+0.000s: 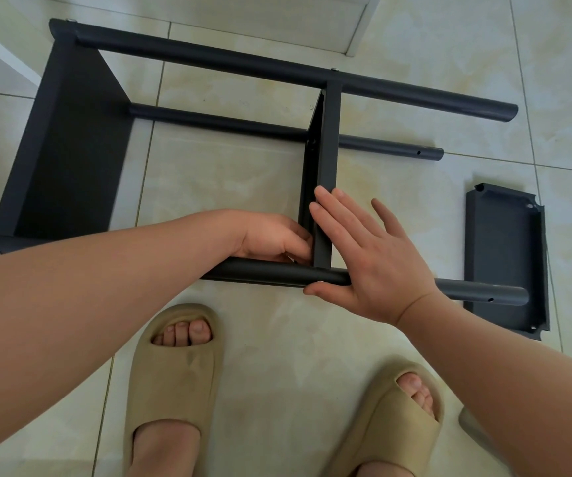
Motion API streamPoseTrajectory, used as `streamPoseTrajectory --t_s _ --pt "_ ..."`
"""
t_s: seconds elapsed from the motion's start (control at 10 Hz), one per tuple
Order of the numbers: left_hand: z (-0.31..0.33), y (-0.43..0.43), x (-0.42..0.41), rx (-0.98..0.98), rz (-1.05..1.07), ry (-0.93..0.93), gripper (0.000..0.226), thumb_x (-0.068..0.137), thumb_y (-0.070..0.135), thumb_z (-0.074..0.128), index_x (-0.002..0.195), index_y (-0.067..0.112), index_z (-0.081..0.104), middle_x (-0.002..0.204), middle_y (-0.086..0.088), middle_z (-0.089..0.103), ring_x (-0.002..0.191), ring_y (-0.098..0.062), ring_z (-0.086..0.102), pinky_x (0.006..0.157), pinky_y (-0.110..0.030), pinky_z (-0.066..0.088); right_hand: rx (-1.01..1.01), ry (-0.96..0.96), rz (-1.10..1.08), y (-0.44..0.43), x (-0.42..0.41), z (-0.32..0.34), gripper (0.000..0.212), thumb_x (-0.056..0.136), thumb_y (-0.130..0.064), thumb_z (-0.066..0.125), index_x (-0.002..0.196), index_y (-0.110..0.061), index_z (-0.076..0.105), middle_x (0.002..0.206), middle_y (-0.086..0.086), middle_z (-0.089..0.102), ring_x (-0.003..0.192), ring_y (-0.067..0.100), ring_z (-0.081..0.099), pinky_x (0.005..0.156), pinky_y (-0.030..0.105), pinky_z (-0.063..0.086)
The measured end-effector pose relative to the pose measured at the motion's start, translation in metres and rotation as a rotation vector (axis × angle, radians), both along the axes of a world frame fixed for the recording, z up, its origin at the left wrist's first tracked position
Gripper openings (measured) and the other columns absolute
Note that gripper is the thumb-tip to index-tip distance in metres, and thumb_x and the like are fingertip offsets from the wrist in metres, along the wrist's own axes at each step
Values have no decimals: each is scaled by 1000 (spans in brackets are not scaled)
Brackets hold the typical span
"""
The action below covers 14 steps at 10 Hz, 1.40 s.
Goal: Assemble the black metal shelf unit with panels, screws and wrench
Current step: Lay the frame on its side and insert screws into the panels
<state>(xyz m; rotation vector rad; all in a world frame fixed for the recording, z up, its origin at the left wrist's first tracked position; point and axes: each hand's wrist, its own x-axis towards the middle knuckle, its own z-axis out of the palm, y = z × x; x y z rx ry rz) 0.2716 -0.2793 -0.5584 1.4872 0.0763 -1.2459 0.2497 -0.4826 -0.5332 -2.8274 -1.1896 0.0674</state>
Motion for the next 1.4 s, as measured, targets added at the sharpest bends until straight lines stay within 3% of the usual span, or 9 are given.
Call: streamPoseTrajectory --t_s 0.1,0.3,0.5,0.7,0.9,1.0,1.1,1.3,1.4 --pt "-2 1 0 -39 42 32 20 93 -3 54 111 -7 62 92 -20 63 79 -26 65 78 -33 54 -5 2 0 0 0 0 97 90 -81 32 158 -13 31 168 1 19 155 19 18 118 59 27" --pt "-1 2 1 -105 96 78 18 91 -9 51 89 5 63 71 -6 66 64 -15 65 66 -25 54 -9 5 1 1 0 0 97 90 -81 32 159 -13 30 168 1 18 155 19 17 118 59 27" --pt "-1 0 0 -47 48 37 16 95 4 55 104 0 67 95 -14 70 85 -24 69 84 -35 56 -4 1 0 0 0 0 97 90 -81 32 158 -12 31 168 1 19 155 19 18 118 59 27" --pt "-2 2 0 -41 65 8 11 91 -5 55 96 0 64 76 -11 63 63 -16 63 63 -25 52 -4 4 0 0 0 0 97 90 -81 32 158 -13 31 168 1 18 155 18 17 118 59 28" --pt "3 1 0 -101 122 70 20 90 -11 49 87 4 62 68 -4 67 61 -14 66 61 -24 53 -8 3 2 0 0 0 97 90 -81 30 158 -12 30 168 1 18 155 20 18 118 59 27" --pt "4 0 0 -65 66 55 14 92 -2 53 98 0 66 84 -11 70 74 -19 69 71 -28 55 -13 5 3 0 0 0 97 90 -81 32 159 -13 29 168 1 17 155 19 17 118 59 27" --pt "5 0 0 -11 19 5 11 93 -1 54 94 1 65 73 -7 69 66 -16 66 64 -24 54 -12 7 2 0 0 0 97 89 -81 33 159 -13 30 168 0 17 155 19 16 119 59 27" --pt "4 2 0 -91 82 47 21 94 -12 47 84 2 59 55 2 62 48 -6 59 49 -15 46 -6 8 -1 0 0 0 97 89 -81 34 158 -13 31 168 1 18 155 19 18 118 59 28" --pt "5 2 0 -137 95 75 22 92 -13 48 86 4 61 63 -2 65 55 -10 63 55 -20 50 -7 7 0 0 0 0 97 90 -81 33 158 -13 30 168 1 18 155 20 17 118 59 28"
